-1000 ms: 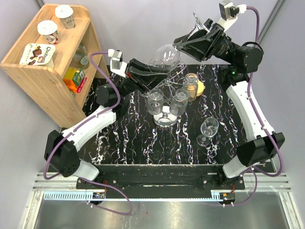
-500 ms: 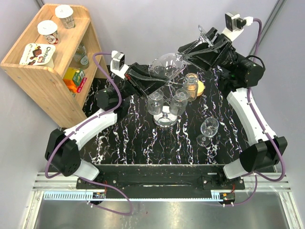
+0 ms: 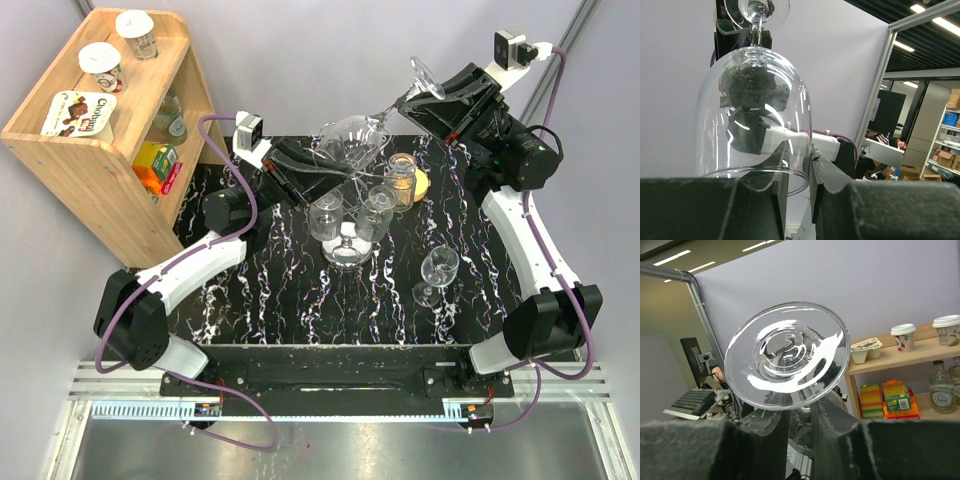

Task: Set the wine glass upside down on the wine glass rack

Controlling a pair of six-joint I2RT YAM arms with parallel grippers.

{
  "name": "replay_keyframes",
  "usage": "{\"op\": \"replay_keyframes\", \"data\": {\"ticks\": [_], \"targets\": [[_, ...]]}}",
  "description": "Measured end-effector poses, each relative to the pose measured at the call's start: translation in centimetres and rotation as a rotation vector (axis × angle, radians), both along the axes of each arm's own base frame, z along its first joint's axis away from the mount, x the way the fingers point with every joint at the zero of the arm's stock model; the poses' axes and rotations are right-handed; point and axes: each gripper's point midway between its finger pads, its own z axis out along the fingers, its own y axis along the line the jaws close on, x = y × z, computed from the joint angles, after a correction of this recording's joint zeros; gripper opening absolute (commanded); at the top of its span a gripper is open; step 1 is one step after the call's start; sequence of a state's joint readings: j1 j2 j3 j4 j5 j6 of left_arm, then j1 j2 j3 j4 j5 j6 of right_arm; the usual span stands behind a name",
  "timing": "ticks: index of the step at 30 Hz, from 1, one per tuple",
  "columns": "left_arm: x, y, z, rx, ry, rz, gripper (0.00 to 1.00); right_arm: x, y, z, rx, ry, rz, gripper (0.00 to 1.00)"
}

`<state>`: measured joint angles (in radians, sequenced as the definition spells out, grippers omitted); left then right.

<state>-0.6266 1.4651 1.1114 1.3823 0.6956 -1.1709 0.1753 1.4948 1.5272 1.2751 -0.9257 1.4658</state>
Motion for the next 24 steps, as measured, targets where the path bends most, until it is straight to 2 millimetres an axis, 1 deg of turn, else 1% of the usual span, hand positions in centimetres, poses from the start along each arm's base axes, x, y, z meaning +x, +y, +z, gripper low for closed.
{"op": "replay_keyframes", "data": {"ticks": [1,6,11,17,24], "targets": [[0.0,0.0,-0.1,0.002,-0.001,0.001,0.0,0.0,0.0,0.0,0.001,0.007,0.005,0.37],[0.2,-0.2,-0.3,0.014,-0.003,0.011,0.0,-0.5,-0.1,0.2,0.004,0.007,0.015,0.46],[0.5,-0.5,-0.5,0.031,-0.006,0.022,0.0,-0.7,-0.3,0.3,0.006,0.011,0.015,0.46],[0.6,-1.2,0.1,0.053,-0.024,0.037,0.0,-0.5,-0.8,1.0,0.039,0.018,0.006,0.48],[0.7,-1.8,0.1,0.065,-0.048,0.058,0.0,-0.6,-1.0,1.3,0.052,-0.001,-0.005,0.42]]}}
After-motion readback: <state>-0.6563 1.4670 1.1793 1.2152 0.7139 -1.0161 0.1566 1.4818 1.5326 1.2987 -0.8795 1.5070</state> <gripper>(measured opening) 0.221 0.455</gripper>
